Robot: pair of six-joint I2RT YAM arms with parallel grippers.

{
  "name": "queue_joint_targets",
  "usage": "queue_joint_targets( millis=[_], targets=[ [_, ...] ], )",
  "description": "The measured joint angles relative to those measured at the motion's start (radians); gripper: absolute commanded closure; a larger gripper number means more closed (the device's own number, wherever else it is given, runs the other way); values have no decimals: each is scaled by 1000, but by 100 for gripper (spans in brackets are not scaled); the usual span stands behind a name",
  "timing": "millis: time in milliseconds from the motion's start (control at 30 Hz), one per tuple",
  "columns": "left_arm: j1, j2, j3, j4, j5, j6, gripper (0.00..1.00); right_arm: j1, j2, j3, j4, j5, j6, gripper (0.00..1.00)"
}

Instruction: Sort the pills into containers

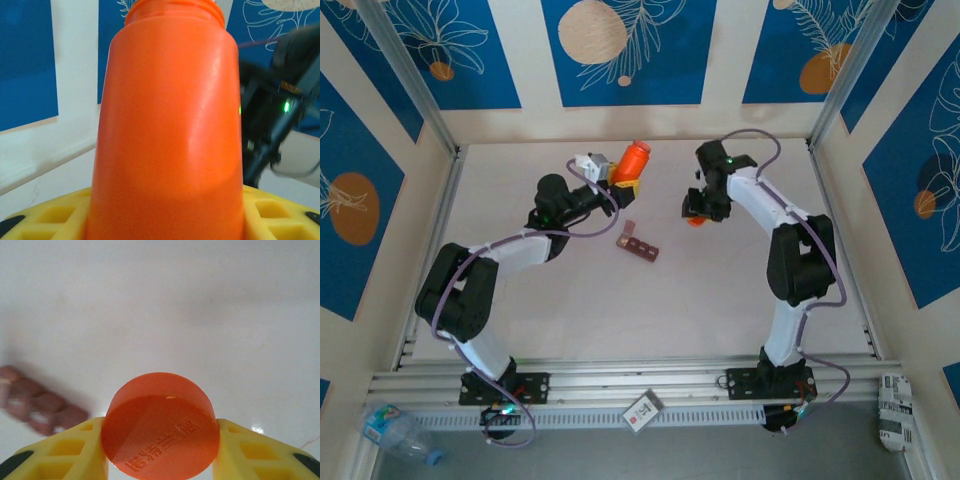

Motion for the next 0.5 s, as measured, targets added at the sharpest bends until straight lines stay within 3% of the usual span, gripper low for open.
queue_joint_targets(
  millis=[200, 500],
  targets=[
    [0, 49, 1, -14, 30, 35, 100, -52, -28, 183, -36, -117, -17, 57],
    [0, 136, 3, -10, 57, 60, 100, -115, -56, 245, -96, -310, -89, 56]
  ],
)
